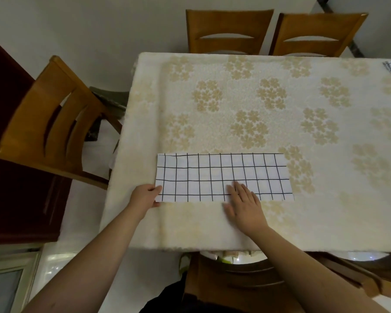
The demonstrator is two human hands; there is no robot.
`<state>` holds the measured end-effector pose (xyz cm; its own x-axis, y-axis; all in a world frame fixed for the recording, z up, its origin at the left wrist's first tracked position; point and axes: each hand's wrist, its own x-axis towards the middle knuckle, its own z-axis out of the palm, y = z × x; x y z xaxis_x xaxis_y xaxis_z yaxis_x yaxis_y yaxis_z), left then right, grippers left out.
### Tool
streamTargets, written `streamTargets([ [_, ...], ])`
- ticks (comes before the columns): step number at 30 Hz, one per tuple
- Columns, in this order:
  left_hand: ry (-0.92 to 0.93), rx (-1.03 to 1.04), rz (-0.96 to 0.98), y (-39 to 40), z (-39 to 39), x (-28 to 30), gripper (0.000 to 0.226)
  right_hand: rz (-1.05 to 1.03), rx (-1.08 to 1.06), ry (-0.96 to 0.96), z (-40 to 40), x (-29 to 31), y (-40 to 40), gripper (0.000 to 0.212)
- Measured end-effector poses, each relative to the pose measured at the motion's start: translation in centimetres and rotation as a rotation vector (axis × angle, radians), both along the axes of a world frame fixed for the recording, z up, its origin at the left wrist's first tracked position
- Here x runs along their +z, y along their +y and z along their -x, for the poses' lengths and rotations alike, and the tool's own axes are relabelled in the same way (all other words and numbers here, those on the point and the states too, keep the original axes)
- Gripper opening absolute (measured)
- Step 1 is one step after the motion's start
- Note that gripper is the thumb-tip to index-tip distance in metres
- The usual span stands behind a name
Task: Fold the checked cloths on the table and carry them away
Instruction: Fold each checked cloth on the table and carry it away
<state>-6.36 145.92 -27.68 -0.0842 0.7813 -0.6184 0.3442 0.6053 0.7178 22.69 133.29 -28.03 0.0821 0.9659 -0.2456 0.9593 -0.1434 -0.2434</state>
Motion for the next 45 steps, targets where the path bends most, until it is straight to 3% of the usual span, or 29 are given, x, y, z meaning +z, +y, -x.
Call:
streamTargets([
  [16,0.064,0.048,-0.043,-0.5,0.3,0.4,0.016,0.058,0.106,-0.005,-0.4,-1.2,2.3,0.079],
  [23,0.096,-0.071,-0.279,-0.5,-2.1,5.4,0.029,0.044,0.114,0.002,-1.0,-1.4,2.3,0.067],
  [29,0.112,-0.188,-0.421,-0.9,-6.4,10.1,0.026,0.017,0.146,0.069,-1.6,-0.7,3.1,0.068],
  [33,0.15,-0.286,-0.455,-1.4,-8.7,12.2,0.029,-0.03,0.125,0.199,-2.2,0.9,5.2,0.073],
  [35,0.163,-0.312,-0.469,-1.6,-9.4,12.8,0.027,-0.03,0.088,0.313,-2.7,1.2,6.6,0.06],
  [39,0.188,-0.307,-0.478,-1.5,-9.4,13.0,0.021,0.088,-0.182,0.714,-3.4,2.2,9.5,0.049],
  [45,0.198,-0.254,-0.476,-1.5,-8.2,12.4,0.027,0.216,-0.456,1.098,-2.4,2.0,13.4,0.048],
])
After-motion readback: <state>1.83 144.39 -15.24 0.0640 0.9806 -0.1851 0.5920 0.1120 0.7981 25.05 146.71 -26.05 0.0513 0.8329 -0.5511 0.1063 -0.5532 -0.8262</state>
